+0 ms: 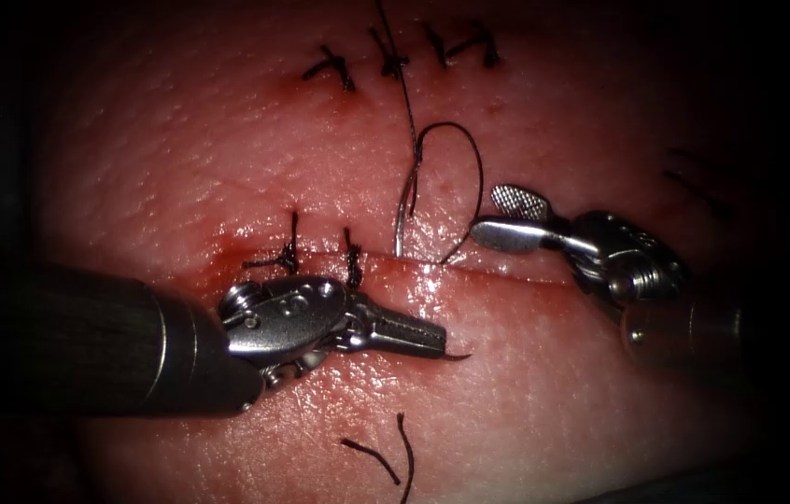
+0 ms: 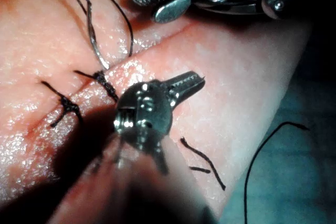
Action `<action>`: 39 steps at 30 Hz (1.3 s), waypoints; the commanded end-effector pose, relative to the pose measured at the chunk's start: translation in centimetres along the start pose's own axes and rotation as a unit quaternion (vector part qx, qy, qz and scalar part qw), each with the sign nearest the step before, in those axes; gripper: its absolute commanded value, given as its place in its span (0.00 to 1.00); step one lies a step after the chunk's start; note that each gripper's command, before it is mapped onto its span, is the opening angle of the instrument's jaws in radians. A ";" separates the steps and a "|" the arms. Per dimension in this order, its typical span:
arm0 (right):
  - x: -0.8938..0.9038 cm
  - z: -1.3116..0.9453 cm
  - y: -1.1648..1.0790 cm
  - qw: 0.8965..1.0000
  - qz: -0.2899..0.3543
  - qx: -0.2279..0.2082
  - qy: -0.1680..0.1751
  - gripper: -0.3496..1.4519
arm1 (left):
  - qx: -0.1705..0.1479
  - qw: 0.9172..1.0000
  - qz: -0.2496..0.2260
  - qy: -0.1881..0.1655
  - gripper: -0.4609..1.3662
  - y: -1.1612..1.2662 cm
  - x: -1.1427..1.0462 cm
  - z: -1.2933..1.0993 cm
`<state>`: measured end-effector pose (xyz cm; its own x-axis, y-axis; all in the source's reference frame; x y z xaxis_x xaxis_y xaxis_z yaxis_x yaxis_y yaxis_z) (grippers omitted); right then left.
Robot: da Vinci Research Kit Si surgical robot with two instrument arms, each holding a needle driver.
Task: Wound Closure
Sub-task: Pull needle through the wound with left end-effector
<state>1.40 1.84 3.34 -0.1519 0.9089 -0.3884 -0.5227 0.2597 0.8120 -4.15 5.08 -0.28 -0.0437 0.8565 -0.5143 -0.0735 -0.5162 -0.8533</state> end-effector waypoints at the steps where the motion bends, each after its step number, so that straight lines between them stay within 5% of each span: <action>1: 0.00 0.00 0.00 1.000 0.000 0.000 0.001 0.76 | -0.002 1.000 0.000 0.000 0.06 0.01 0.00 -0.01; 13: -0.01 0.00 -0.01 1.000 0.000 0.001 0.000 0.76 | -0.004 1.000 0.008 0.000 0.06 0.03 0.01 -0.03; 20: -0.01 -0.01 -0.01 1.000 0.000 0.001 0.000 0.76 | -0.004 0.994 0.108 0.003 0.08 0.05 0.08 -0.03; 25: -0.01 -0.01 0.00 1.000 0.000 0.001 0.000 0.76 | -0.003 0.990 0.140 0.004 0.55 0.06 0.08 -0.01; 28: -0.01 -0.01 0.00 1.000 0.000 0.001 0.000 0.76 | 0.009 0.984 0.176 -0.030 0.70 0.08 0.06 0.00; 33: -0.01 -0.02 0.01 1.000 0.000 0.001 0.000 0.76 | 0.050 0.972 0.213 -0.084 0.78 0.12 0.05 0.03; 39: -0.01 -0.02 0.01 1.000 -0.001 0.002 0.000 0.76 | 0.113 0.950 0.262 -0.128 0.73 0.14 0.00 0.08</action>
<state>1.38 1.83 3.34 -0.1507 0.9087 -0.3893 -0.5223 0.2612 0.8118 -4.25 4.98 -0.39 -0.3858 0.4539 -0.8032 -0.1833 -0.8909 -0.4155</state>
